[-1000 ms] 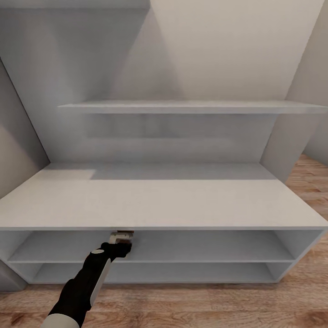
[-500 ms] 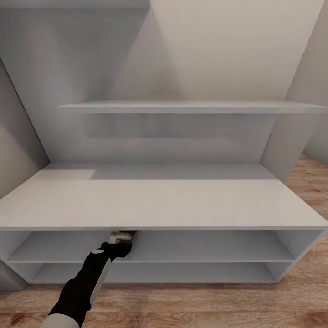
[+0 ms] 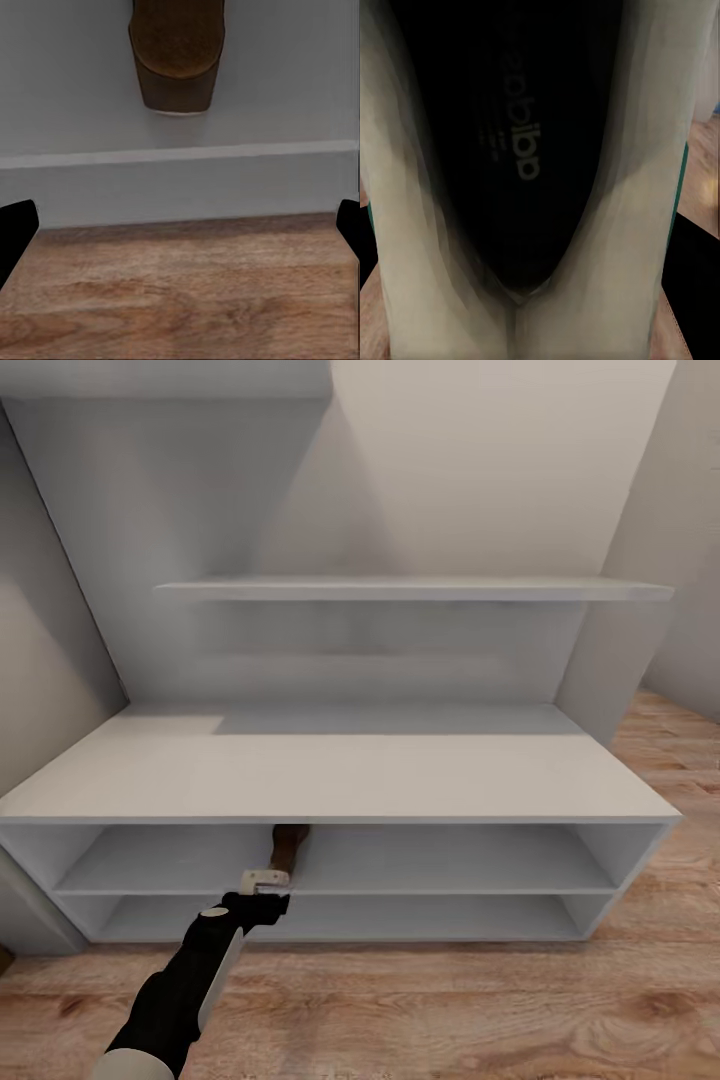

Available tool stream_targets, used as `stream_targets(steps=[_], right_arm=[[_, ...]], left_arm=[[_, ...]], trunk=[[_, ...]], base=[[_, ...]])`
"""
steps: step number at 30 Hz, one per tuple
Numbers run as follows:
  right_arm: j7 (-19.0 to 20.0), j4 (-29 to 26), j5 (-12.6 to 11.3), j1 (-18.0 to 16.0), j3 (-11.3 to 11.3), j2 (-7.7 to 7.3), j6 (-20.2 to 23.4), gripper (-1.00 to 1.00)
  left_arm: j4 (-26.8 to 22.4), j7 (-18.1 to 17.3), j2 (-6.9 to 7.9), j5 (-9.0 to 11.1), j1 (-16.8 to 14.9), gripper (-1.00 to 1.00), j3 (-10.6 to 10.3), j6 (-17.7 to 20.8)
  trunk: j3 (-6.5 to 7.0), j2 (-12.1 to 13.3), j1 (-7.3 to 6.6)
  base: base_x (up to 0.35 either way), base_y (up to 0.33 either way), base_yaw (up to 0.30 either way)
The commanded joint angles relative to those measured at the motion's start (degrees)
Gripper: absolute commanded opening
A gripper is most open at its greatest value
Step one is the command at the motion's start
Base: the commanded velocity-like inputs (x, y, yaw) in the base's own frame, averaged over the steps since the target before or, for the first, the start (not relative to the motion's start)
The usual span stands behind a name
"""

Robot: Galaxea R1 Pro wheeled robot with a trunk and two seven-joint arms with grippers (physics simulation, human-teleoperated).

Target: Pick up the two gym shoes and the two sandals from the corridor floor and place them onto the hallstand (shoe rack) in the corridor, making sure they are on the rack and not on the floor. Arrange them so the two gym shoes are next to each other and the two sandals are next to each other.

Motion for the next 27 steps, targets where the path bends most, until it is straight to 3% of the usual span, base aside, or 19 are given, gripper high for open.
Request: stream_targets(steps=[1,20,27], right_arm=[[0.0,-0.04,0.24,-0.05,0.01,-0.01,0.24,-1.0],[0.06,-0.03,0.33,-0.05,0.19,-0.01,0.18,-1.0],[0.16,0.0,0.13,-0.05,0.11,0.15,0.15,-1.0]], left_arm=[[-0.08,0.05,0.0,-0.05,-0.02,1.0,-0.03,0.29],[-1.71,0.05,0.0,-0.06,-0.02,1.0,-0.14,0.29],[-6.14,-0.07,-0.13,-0.03,-0.02,1.0,-0.37,0.14]], trunk=[[-0.05,-0.03,-0.05],[-0.05,-0.03,-0.05],[-0.05,-0.03,-0.05]], base=[[-0.338,0.0,0.0],[-0.338,0.0,0.0],[-0.238,0.0,0.0]])
